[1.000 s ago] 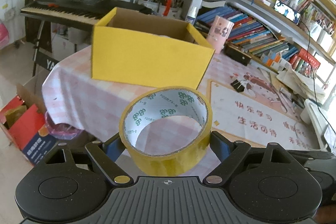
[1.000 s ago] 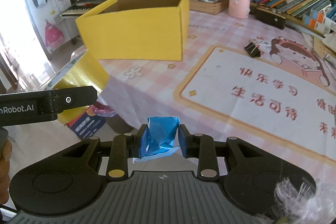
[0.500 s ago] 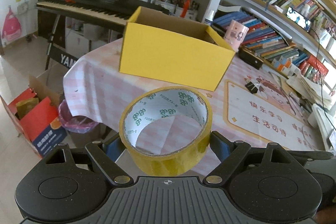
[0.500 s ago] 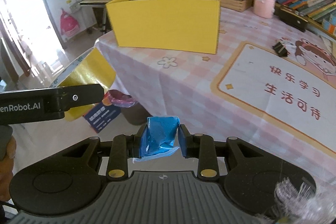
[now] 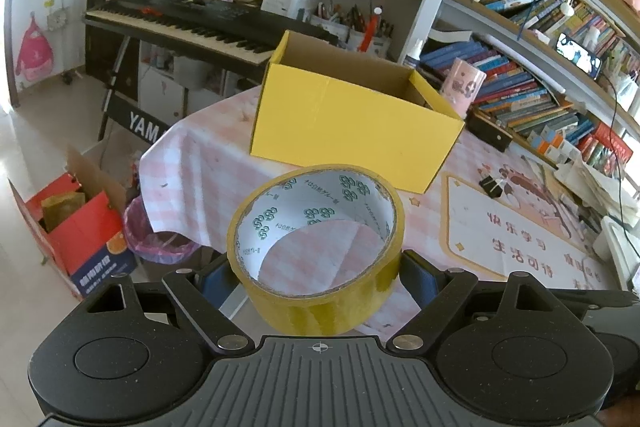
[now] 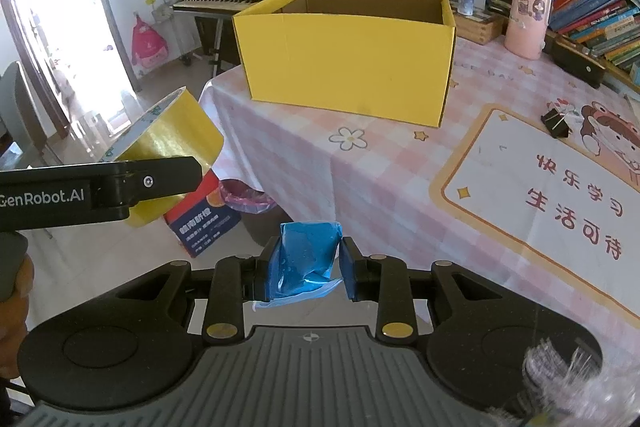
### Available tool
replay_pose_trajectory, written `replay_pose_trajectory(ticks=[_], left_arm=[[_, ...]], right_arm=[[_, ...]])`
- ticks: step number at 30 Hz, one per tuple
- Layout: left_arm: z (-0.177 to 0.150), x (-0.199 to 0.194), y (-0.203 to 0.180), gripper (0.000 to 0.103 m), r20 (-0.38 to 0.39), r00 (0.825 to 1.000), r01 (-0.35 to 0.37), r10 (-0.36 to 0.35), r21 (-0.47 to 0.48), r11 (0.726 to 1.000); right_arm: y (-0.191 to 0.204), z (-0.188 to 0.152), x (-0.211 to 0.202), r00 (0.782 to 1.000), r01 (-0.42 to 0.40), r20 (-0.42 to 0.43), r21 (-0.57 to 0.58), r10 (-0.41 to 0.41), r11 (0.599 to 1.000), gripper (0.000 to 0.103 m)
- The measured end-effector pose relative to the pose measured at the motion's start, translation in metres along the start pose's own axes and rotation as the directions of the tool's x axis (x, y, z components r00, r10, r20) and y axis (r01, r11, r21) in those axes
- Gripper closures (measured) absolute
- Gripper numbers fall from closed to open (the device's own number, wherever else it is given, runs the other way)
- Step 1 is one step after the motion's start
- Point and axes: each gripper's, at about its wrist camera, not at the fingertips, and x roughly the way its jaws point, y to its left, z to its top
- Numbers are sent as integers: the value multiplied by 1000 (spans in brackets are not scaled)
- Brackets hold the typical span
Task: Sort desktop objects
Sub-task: 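Carry the tape roll and blue item in both tools over the yellow box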
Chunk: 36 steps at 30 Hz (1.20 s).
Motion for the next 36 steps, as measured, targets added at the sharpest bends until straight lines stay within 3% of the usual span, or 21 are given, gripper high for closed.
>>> replay_pose_trajectory(ticks=[21,29,36], left_arm=[[20,5,-5,16,47,999,19,-21,45,999],[45,7,-7,16,132,991,6,-13,56,998],[80,22,-16,16,214,977,-9,-9,81,997]], right_arm=[[-5,19,3,999,28,32,21,-28,999,75],[-9,45,1,995,28,95,21,-30,999,75],[-25,89,1,982,22,189,35,-28,999,75]])
